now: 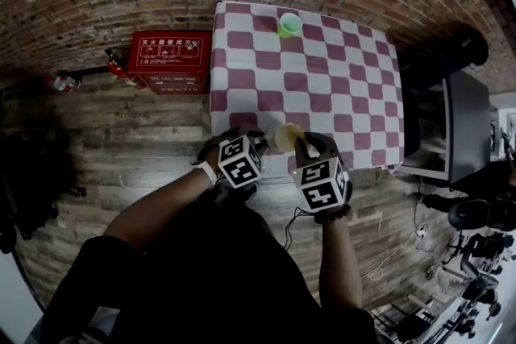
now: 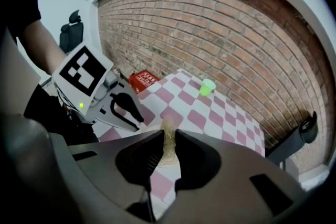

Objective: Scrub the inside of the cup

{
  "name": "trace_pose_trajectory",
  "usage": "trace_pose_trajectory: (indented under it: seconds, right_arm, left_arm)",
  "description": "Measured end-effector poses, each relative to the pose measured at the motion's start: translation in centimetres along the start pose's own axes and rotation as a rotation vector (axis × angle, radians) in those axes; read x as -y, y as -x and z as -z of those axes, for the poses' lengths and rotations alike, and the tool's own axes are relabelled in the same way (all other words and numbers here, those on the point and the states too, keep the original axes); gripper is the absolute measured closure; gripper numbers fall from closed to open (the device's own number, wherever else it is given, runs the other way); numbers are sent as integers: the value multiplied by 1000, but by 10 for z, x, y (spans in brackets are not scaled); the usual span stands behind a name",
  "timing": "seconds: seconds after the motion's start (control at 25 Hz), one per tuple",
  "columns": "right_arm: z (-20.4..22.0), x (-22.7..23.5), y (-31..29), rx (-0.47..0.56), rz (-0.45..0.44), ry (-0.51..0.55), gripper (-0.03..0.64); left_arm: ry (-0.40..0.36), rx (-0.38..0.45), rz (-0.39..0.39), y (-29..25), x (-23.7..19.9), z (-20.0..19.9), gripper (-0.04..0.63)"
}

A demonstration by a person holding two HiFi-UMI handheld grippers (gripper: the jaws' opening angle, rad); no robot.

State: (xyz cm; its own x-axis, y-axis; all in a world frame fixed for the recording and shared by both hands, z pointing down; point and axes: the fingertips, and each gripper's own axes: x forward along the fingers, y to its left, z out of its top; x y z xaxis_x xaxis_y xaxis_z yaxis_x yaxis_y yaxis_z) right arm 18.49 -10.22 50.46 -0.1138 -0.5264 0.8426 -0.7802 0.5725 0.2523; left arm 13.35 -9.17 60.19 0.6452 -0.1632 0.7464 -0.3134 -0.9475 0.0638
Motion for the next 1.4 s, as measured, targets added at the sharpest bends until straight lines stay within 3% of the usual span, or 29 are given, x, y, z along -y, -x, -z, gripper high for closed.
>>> trace_pose_trajectory:
  seconds: [0.2,0.32,0.56,0.96,1.2,1.4]
  right_arm:
    - [22,-29,-59,-82,-29,151,546]
    - [30,-29,-82,-102,-18,182,546]
    - [26,-12,-69,-40,17,137,546]
    - [-23,43,39,219,173,-57,546]
    - [-4,10,13,117,16,-22,546]
    - [31,-13,-54,-36,-66,-102,546]
  left_arm:
    - [-16,-5,-3,1,1,0,502]
    - [-17,-5,-7,3,0,1,502]
    - [-5,-7,4,5,3,3,502]
    - [4,3,3,3,-1,2,502]
    - [13,-4,4,1,2,4,502]
    - [10,-12,11,1,3,4,502]
